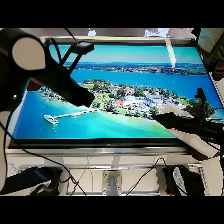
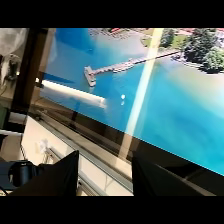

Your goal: Fold the shirts.

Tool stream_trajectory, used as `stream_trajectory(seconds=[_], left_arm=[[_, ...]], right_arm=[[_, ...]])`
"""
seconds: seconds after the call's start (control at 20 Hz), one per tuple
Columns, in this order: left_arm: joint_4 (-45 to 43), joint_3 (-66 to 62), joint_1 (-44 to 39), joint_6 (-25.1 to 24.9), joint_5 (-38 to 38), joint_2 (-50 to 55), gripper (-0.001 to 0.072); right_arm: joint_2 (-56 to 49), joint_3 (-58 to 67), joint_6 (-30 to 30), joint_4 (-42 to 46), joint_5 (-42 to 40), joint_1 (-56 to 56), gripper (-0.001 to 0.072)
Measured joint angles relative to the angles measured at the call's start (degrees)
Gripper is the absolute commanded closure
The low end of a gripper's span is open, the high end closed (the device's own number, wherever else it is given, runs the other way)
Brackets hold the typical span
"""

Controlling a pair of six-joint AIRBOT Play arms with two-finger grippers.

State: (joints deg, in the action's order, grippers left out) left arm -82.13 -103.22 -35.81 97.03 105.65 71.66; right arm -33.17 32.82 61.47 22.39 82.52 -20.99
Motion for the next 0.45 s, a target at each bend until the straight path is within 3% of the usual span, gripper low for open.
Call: stream_trajectory(seconds=[0.2, 0.45], left_arm=[[-1.90, 11.72, -0.24, 2.19, 0.04, -7.93, 0.0692], [-6.38, 17.49, -0.26, 6.38, 0.07, -14.93, 0.0692]], right_arm=[[0.00, -0.11, 0.13, -1.22, 0.22, 0.76, 0.0323], [0.00, -0.11, 0.33, -1.79, 0.46, 1.01, 0.0323]])
